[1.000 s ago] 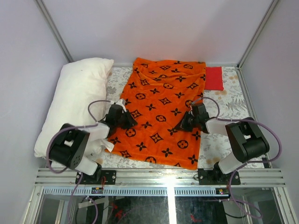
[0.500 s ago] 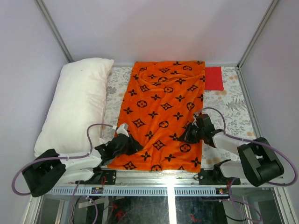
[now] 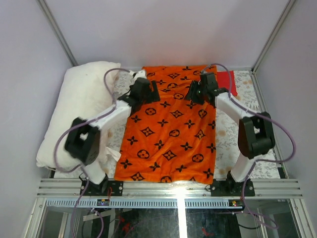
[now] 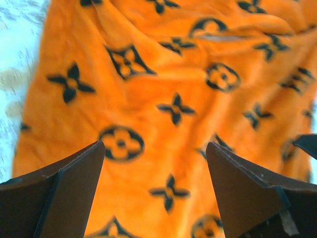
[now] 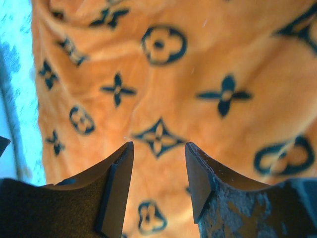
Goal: Remove the pillowcase from the pillow
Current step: Fold the pillowcase.
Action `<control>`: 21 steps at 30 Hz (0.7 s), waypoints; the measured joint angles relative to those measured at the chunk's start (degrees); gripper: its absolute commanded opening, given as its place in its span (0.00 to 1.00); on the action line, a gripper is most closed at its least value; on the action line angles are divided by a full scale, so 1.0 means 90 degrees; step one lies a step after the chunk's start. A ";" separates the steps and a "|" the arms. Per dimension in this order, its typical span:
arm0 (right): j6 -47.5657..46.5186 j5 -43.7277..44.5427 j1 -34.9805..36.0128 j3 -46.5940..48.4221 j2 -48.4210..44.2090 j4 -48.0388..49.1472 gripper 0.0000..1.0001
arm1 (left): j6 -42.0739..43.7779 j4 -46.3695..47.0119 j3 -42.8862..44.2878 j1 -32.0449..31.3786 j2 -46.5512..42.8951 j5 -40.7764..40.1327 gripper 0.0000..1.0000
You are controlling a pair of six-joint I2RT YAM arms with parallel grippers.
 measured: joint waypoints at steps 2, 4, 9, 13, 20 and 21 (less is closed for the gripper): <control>-0.0095 0.0168 -0.0112 0.0682 0.0712 0.0041 0.29 | 0.0386 -0.0160 0.0891 0.0189 0.0935 -0.0253 0.72; -0.0136 0.0289 -0.0221 0.0952 0.1171 0.0019 0.15 | 0.0738 -0.0216 0.1634 0.0206 0.1814 -0.0454 0.52; -0.0194 0.0680 -0.0527 0.0971 0.1953 -0.0170 0.00 | 0.1025 -0.0175 0.1469 0.0284 0.2599 -0.0233 0.23; -0.0153 0.0697 -0.0690 0.0257 0.1834 0.0282 0.00 | 0.0942 0.0311 0.0245 0.0364 0.2254 0.0005 0.00; 0.0046 0.0474 -0.0481 -0.2363 0.0189 0.1712 0.00 | 0.0340 0.1938 -0.2351 0.0238 0.0748 0.0253 0.00; 0.0085 0.0457 -0.0403 -0.2674 -0.0039 0.1848 0.00 | 0.0192 0.2183 -0.2744 0.0129 0.0508 0.0231 0.00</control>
